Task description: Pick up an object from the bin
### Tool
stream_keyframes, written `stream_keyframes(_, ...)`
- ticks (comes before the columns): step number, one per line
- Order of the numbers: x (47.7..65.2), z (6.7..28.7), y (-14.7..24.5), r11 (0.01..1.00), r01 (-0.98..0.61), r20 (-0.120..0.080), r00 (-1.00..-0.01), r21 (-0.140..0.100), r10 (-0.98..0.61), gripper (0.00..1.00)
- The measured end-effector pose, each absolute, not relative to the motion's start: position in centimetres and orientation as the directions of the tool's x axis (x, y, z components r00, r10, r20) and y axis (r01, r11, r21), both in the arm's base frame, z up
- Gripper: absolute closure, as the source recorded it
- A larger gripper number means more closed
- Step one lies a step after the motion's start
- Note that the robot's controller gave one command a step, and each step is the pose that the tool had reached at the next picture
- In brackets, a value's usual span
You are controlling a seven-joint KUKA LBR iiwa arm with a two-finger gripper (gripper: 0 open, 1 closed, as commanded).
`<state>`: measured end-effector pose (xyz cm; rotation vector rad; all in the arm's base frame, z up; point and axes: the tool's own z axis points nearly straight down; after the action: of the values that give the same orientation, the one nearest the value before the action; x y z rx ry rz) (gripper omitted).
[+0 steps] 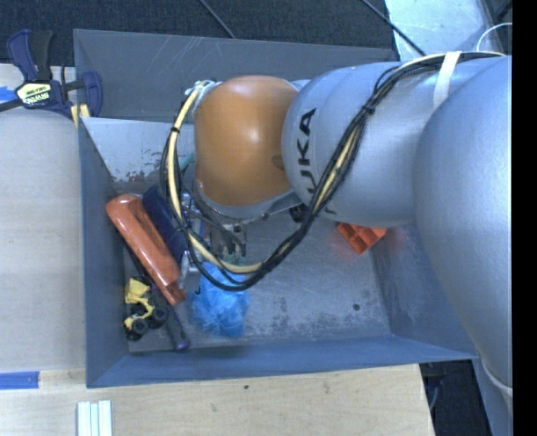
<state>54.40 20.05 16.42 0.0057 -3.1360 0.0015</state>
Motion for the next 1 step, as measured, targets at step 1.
stream_keyframes(1,54.61,16.9,19.96,1.0,0.001,-0.002,-1.0,0.001,0.001,0.0)
